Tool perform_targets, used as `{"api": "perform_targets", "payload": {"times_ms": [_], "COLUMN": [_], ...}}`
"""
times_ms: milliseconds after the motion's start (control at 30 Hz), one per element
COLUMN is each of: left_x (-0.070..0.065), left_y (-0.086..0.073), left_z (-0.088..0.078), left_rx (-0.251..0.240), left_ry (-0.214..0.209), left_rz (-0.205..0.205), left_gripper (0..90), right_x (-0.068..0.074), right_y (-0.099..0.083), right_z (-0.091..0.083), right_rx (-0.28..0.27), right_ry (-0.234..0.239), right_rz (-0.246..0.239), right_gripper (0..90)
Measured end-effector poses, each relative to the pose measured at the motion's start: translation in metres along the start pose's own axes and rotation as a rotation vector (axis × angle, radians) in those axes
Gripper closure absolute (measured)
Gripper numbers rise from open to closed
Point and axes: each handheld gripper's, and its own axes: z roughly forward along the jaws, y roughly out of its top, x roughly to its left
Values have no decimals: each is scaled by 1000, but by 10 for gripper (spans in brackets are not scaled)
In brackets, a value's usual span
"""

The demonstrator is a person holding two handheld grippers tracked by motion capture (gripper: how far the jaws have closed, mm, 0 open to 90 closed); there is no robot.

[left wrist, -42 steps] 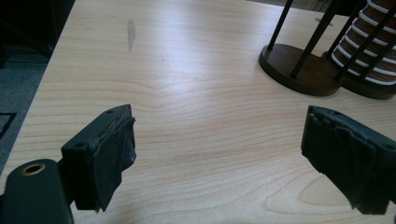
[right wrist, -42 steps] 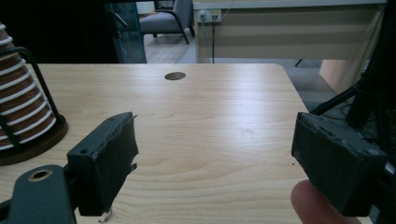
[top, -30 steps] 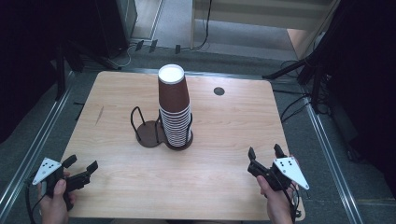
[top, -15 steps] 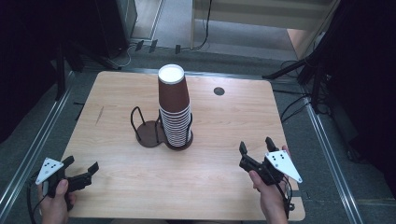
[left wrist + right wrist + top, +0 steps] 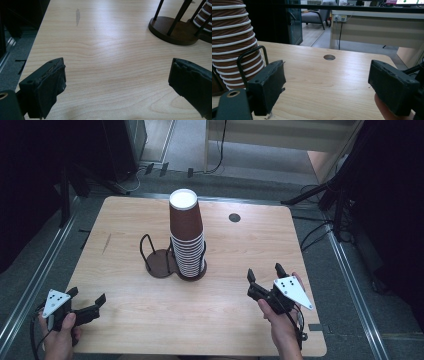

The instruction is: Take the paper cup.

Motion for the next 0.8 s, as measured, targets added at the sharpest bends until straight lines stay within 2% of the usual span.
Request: {"api": "perform_targets", "payload": {"times_ms": [500, 800], "left_x": [-1, 0], "left_y": [0, 0], "left_z": [1, 0], "left_rx": [7, 3], "left_ry": [9, 7], "left_rz": [12, 1], "left_gripper": [17, 17], "right_x": [26, 41], "right_y": [13, 17], "right_z": [17, 25], "right_rx": [-8, -12], "right_ry": [47, 77], "right_rz": [-8, -12], "right_gripper": [140, 139]}}
